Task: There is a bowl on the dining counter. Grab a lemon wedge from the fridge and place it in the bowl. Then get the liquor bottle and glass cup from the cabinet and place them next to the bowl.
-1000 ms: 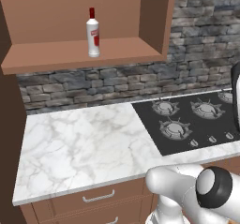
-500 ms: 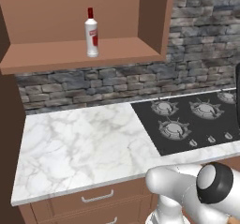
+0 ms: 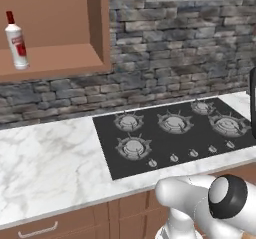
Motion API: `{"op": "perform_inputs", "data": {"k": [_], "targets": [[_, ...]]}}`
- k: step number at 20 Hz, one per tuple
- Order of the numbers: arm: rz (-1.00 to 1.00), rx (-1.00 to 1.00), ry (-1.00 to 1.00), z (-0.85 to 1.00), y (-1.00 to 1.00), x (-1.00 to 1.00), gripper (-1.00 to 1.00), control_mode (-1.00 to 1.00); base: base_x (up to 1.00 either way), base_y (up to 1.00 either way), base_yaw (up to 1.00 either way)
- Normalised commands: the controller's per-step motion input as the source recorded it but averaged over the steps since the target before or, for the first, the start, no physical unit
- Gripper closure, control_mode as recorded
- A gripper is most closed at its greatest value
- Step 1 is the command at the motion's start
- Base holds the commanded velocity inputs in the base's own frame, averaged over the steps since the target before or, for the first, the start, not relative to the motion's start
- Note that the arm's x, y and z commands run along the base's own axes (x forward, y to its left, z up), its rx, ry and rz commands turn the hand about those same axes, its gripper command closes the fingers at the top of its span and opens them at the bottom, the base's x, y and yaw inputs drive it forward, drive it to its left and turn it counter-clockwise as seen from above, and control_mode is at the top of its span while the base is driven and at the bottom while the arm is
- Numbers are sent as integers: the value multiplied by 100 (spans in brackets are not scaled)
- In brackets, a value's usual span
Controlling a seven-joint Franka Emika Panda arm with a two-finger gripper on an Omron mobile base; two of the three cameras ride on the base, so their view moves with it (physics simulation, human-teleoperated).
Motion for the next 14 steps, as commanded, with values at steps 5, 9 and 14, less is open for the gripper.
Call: {"op": "perform_inputs", "data": {"k": [5,9,14], "targets": [[0,0,0,0,0,0,100,100,-2,-100,-40],[0,0,0,0,0,0,100,100,0,-88,-66],[0,0,0,0,0,0,100,100,0,-76,-73]]}}
